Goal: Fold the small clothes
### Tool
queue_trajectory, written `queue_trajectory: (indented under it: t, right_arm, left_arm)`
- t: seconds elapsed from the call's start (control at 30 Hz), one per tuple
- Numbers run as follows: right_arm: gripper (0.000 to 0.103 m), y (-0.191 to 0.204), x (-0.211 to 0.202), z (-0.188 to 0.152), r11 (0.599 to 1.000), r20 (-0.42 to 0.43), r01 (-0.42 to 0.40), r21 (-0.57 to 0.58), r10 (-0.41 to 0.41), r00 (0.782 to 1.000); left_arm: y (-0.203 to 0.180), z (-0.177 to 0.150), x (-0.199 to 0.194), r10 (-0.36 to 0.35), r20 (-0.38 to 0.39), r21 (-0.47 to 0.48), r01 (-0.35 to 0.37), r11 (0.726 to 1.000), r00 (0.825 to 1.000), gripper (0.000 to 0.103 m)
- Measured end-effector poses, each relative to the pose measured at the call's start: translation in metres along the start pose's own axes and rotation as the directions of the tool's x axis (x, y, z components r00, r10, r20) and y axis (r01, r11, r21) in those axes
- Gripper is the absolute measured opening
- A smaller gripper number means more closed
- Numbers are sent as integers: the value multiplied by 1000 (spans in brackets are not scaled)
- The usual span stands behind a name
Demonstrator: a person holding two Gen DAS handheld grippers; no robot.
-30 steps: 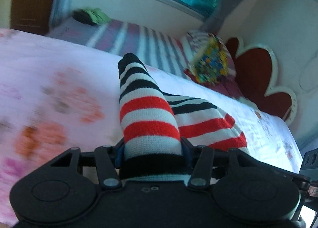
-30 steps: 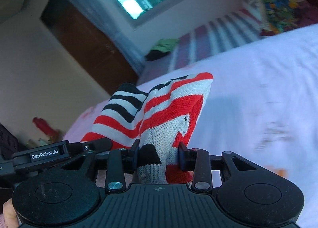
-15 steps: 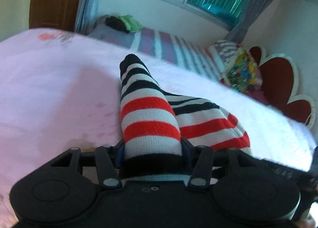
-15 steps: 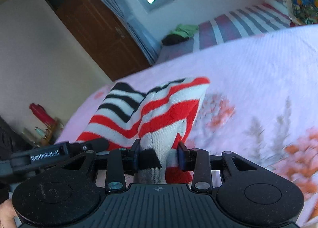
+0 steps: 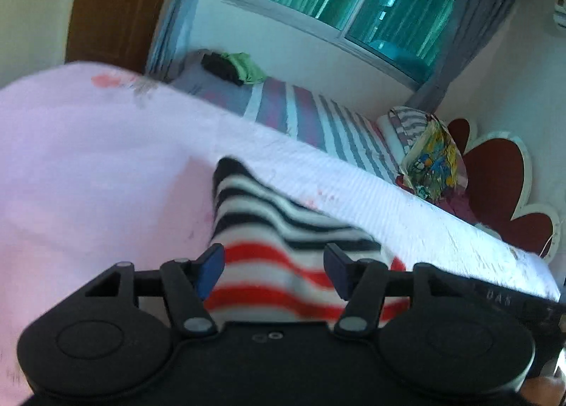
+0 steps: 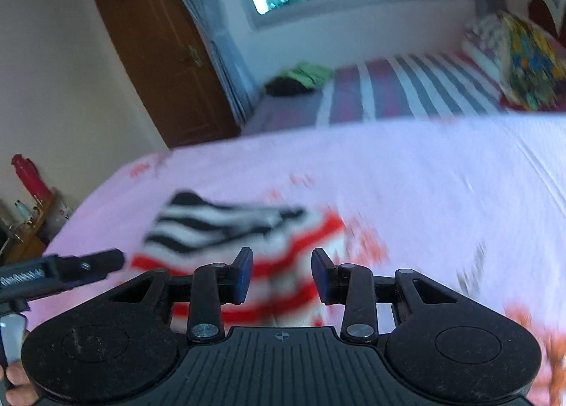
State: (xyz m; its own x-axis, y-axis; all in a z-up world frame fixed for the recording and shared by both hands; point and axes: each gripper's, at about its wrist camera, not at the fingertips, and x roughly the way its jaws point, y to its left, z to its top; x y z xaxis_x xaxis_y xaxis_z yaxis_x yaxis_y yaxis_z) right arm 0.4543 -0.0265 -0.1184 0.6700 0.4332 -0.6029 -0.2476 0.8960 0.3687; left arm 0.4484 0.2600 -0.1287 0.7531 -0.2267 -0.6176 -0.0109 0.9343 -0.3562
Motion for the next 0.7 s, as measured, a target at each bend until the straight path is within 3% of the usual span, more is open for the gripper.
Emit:
queue_trajectory:
  t: [0.17, 0.23, 0.3, 0.33, 0.4, 0.5, 0.7]
  right_arm:
    - [37, 9, 56, 8, 999, -72, -10, -40, 8, 997]
    - [37, 3, 74, 1, 998, -119, 27, -63, -35, 992]
    - [38, -7, 82, 0, 1000, -125, 12, -26, -15, 992]
    - [38, -6, 82, 2, 1000, -132, 15, -24, -18, 991]
    - [38, 2, 72, 5, 997, -122, 40, -72, -48, 991]
    - [39, 10, 39, -1, 996, -84, 6, -89, -14, 996]
    - [39, 29, -20, -51, 992, -87, -27, -124, 17, 996]
  left_arm:
    - [0, 6, 50, 90, -85, 26, -88, 996, 992, 59]
    - [6, -3, 60, 146, -107, 64, -139, 988, 984, 66]
    - [18, -7, 65, 132, -131, -2, -134, 991, 983, 73]
    - [20, -7, 63, 126, -134, -28, -131, 991, 983, 72]
    - [17, -7, 52, 125, -118, -25, -128, 991, 985, 65]
    - [8, -12, 22, 96, -86, 17, -95, 995, 992, 65]
    - [-7, -44, -29, 60, -92, 109, -50, 993, 994, 66]
